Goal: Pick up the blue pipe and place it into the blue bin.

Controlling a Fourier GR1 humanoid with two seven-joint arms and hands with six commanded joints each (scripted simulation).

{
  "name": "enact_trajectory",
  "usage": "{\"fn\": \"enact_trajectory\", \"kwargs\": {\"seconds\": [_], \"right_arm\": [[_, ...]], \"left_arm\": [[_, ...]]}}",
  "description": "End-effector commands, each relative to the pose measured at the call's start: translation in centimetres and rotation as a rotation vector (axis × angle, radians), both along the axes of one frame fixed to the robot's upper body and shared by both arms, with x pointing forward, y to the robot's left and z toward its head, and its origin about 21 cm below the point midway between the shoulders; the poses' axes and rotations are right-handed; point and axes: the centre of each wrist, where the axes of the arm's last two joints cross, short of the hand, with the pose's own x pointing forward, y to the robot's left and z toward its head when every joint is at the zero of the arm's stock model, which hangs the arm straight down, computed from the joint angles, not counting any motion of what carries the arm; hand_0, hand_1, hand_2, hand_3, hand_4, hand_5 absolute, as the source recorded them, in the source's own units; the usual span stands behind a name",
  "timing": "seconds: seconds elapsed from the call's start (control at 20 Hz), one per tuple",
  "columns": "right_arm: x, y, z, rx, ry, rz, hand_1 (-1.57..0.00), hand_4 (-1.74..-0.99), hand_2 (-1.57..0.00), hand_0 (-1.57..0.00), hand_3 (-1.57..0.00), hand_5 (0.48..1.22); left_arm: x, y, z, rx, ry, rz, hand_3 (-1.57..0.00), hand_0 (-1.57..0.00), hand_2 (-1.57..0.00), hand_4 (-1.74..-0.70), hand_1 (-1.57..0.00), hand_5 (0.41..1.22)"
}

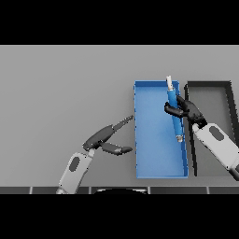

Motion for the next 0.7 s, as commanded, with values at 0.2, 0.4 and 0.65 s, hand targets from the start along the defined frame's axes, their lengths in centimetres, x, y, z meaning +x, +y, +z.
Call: {"fn": "enact_trajectory", "kwargs": {"seconds": [0.2, 0.4, 0.65], "right_arm": [[-0.1, 0.1, -0.4, -0.077, 0.040, 0.027, -0.02, -1.036, -0.02, -0.03, -0.01, 0.713], [0.0, 0.3, 0.0, -0.104, 0.045, 0.044, -0.01, -1.020, -0.01, -0.01, 0.00, 0.666], [0.1, 0.8, -0.3, -0.102, 0.056, 0.061, -0.01, -1.022, -0.01, -0.01, 0.00, 0.649]], "left_arm": [[0.1, -0.2, -0.1, 0.020, 0.011, 0.009, 0.00, 0.00, 0.00, -0.89, 0.00, 0.429], [0.0, 0.0, -0.2, 0.017, 0.005, 0.013, 0.00, 0.00, 0.00, -0.89, 0.00, 0.431], [0.3, 0.8, -0.3, 0.025, -0.002, 0.016, 0.00, 0.00, 0.00, -0.88, 0.00, 0.431]]}}
